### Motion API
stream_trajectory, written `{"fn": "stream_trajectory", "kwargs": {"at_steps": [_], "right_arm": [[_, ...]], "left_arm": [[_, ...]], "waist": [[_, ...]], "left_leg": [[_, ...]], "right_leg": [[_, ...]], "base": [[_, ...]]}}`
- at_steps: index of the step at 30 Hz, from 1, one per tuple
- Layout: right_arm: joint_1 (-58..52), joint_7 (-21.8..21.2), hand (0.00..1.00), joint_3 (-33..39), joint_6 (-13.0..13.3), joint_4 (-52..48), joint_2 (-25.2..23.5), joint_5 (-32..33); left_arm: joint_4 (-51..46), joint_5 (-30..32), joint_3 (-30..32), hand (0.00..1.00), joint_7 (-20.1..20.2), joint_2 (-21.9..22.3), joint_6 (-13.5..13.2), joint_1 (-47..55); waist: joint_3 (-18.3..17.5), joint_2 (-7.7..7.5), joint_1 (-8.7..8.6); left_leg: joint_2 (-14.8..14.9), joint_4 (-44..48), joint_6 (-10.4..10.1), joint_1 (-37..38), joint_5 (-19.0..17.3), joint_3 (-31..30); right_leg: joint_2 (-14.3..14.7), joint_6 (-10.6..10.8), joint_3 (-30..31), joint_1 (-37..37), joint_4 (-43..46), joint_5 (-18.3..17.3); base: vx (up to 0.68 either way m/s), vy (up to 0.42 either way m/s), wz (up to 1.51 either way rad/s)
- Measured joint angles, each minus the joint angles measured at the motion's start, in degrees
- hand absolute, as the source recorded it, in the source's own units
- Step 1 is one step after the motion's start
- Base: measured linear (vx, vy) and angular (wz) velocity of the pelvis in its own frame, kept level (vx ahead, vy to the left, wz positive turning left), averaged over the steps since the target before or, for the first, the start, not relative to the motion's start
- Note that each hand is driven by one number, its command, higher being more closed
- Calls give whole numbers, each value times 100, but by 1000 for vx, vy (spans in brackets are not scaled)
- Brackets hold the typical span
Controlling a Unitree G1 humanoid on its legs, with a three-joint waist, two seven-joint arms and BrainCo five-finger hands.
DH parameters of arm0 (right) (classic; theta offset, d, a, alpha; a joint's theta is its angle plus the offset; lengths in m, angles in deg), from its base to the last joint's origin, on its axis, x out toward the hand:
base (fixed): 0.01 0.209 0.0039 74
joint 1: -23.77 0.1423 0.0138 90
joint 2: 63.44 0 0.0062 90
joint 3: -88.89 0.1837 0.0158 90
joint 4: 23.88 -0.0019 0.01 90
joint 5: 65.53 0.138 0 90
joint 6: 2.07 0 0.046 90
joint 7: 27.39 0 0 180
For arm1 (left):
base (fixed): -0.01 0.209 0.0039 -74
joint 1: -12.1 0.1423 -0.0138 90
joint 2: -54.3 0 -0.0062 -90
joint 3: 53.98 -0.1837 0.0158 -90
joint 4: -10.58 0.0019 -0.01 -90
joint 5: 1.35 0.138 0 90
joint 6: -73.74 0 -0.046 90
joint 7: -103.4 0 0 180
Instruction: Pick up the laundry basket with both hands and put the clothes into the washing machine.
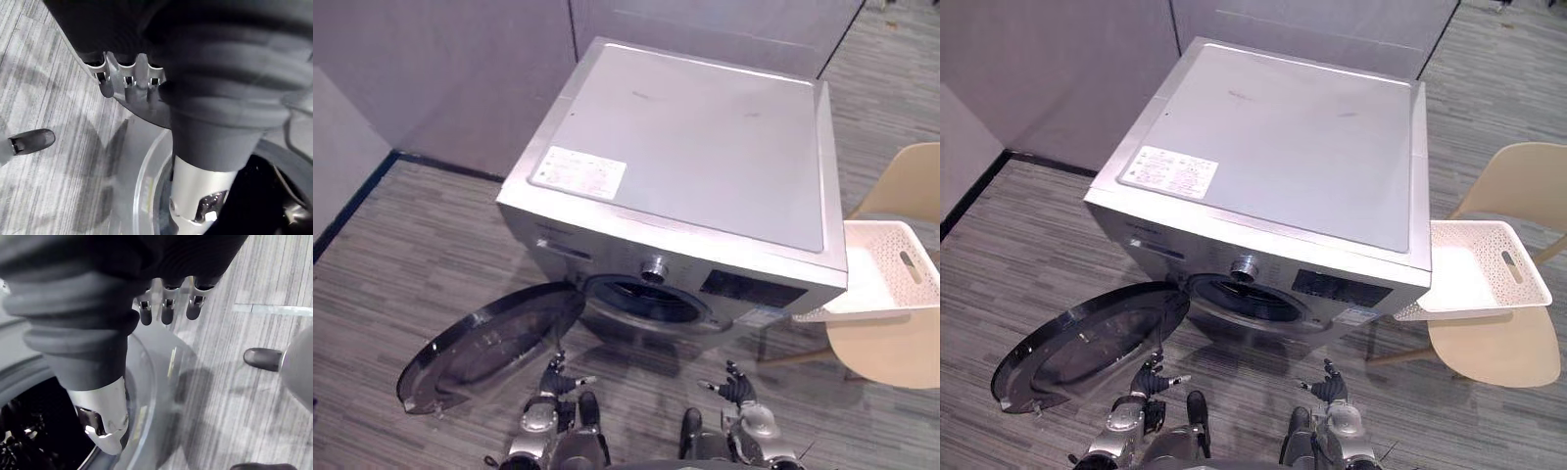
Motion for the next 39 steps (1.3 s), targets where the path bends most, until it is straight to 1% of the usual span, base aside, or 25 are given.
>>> {"fn": "stream_trajectory", "kwargs": {"at_steps": [1, 2, 3, 4, 5, 6, 7, 8, 9, 10, 11, 12, 13, 14, 16, 17, 18, 19, 20, 21, 25, 32, 33, 36, 39], "right_arm": [[-71, 1, 0, -3, -22, 18, -15, 5], [-84, -1, 0, -1, -17, 19, -25, 4], [-87, -7, 0, -11, -16, 32, -37, 7], [110, -3, 0, -16, 12, 8, 4, 19], [218, -1, 0, -13, 15, 2, 43, 21], [423, 17, 0, -18, 22, 0, 114, 27], [585, 102, 0, -8, 72, -45, 133, 36], [614, 125, 0, -3, 109, -63, 132, 39], [654, 131, 0, 0, 117, -92, 201, 47], [600, 132, 0, -8, 93, -73, 219, 46], [476, 136, 0, 1, 83, -72, 185, 68], [403, 144, 0, 54, 87, -62, 128, 71], [341, 167, 0, 86, 76, -46, 77, 69], [269, 245, 0, 156, 73, -49, 64, 69], [110, 270, 0, 167, 56, -70, 105, 65], [78, 269, 0, 167, 32, -70, 105, 64], [4, 264, 0, 171, -20, -66, 104, 64], [-7, 261, 0, 178, -28, -36, 87, 62], [-78, 246, 0, 162, -29, -39, -11, 56], [-134, 243, 0, 160, -20, -93, -70, 59], [-106, 243, 0, 116, -22, -92, -107, 74], [157, 252, 0, -14, -28, -81, -106, 79], [204, 258, 0, -16, -27, -82, -106, 81], [385, 288, 0, -77, -28, -80, -76, 86], [446, 320, 0, -199, -31, -52, -52, 86]], "left_arm": [[-96, 3, -23, 0, -7, -34, -7, 79], [-102, 3, -18, 0, -7, -54, -7, 127], [-177, 1, 82, 0, -25, -70, 4, 203], [-218, -5, 161, 0, -122, -50, 7, 323], [-211, -6, 172, 0, -125, -47, 13, 335], [-212, -10, 159, 0, -134, 15, 13, 337], [-213, -17, 68, 0, -148, 71, 12, 257], [-210, -18, 24, 0, -167, 93, 11, 247], [-209, -20, -37, 0, -220, 224, 14, 136], [-295, -28, -101, 0, -236, 314, -8, 124], [-309, -44, -240, 0, -230, 314, -61, 116], [-307, -45, -280, 0, -229, 314, -70, 76], [-331, -41, -281, 0, -233, 321, -68, 50], [-363, -41, -301, 0, -234, 326, -68, 90], [-414, -38, -464, 0, -230, 327, -69, 201], [-404, -38, -489, 0, -230, 332, -69, 208], [-385, -38, -569, 0, -233, 337, -62, 207], [-339, -35, -630, 0, -234, 291, -60, 173], [-291, -31, -737, 0, -238, 246, -45, 131], [-292, -28, -891, 0, -252, 166, -39, 49], [-647, -19, -1097, 0, -396, 41, -41, -275], [-2139, 126, -1002, 0, -892, -186, -122, -669], [-2340, 219, -861, 0, -1001, -255, -140, -831], [-2558, 255, -367, 0, -1441, -565, -231, -1413], [-2554, 319, 143, 0, -1848, -980, -228, -1847]], "waist": [[20, -30, -2], [25, -71, 46], [-8, -177, 153], [-27, -203, 314], [-27, -144, 382], [23, 25, 435], [161, 144, 419], [203, 174, 418], [355, 430, 391], [424, 551, 390], [427, 564, 372], [506, 452, 310], [584, 273, 226], [630, 156, 207], [605, 220, 194], [603, 248, 177], [593, 310, 94], [602, 250, 85], [521, 106, 80], [487, 62, 59], [384, 74, 35], [207, 2, -16], [198, 2, -52], [188, -10, -83], [125, -8, -69]], "left_leg": [[-158, 40, 32, 26, 128, -264], [-210, 76, 49, 28, 152, -283], [-251, 206, 52, -50, 153, -237], [-231, 438, 52, -295, 174, -145], [-197, 462, 45, -407, 213, -104], [-103, 407, 41, -595, 350, -87], [-54, 301, 29, -770, 538, -106], [-31, 285, 12, -849, 606, -101], [76, 261, -59, -939, 752, -218], [156, 69, -213, -928, 1007, -423], [80, -312, -723, -886, 1556, -746], [13, -149, -775, -914, 1516, -879], [-103, 713, -487, -1047, 969, -859], [-185, 1728, -291, -1099, 223, -824], [-75, 2379, -333, -753, -889, -895], [-60, 2290, -380, -623, -1056, -913], [-66, 1869, -304, -357, -1315, -971], [-134, 1711, -216, -295, -1282, -933], [-280, 1381, -183, -157, -1128, -811], [-423, 1147, -146, -69, -1021, -812], [-743, 458, -2, 166, -638, -820], [-833, -115, 93, 582, -339, -830], [-810, -188, 92, 647, -312, -828], [-754, -368, 52, 850, -270, -786], [-608, -562, -4, 949, -230, -719]], "right_leg": [[-33, 51, 182, -89, 1739, -459], [-17, 88, 284, -22, 2054, -488], [56, 88, 393, 113, 2036, -501], [137, 145, 437, 263, 1423, -802], [232, 113, 458, 298, 1123, -851], [364, 68, 419, 388, 483, -875], [425, -59, 328, 568, -240, -945], [443, -145, 318, 605, -470, -993], [622, -203, 237, 650, -659, -827], [742, -262, 206, 608, -649, -740], [713, -338, 62, 517, -648, -674], [599, -377, -61, 485, -598, -660], [398, -412, -131, 408, -513, -641], [254, -415, -80, 321, -519, -570], [270, -317, 71, 153, -579, -373], [277, -285, 80, 134, -581, -344], [312, -196, 90, 137, -603, -281], [273, -152, 155, 154, -643, -228], [206, -75, 225, 190, -832, -60], [97, 3, 227, 262, -1032, 106], [-126, 60, 206, 403, -1458, 348], [-91, 45, 173, 731, -1899, 537], [-50, -27, 164, 807, -2002, 589], [22, -59, 187, 947, -2106, 616], [189, -256, 197, 963, -2232, 766]], "base": [[-64, 17, 99], [-41, -5, 73], [-129, -49, 0], [-173, -56, -23], [-231, -20, -45], [-265, -12, -37], [-279, -27, -29], [-318, -67, -5], [-276, -64, 5], [-413, -77, 32], [-326, -65, 45], [-364, -74, 62], [-280, -34, 41], [-251, -4, 18], [-194, 136, -21], [-170, 206, -19], [-95, 144, -5], [-98, 159, -12], [-72, 149, -9], [-65, 141, -3], [-52, 127, 13], [70, 7, -1], [101, -40, -7], [69, -57, -12], [40, -56, -16]]}}
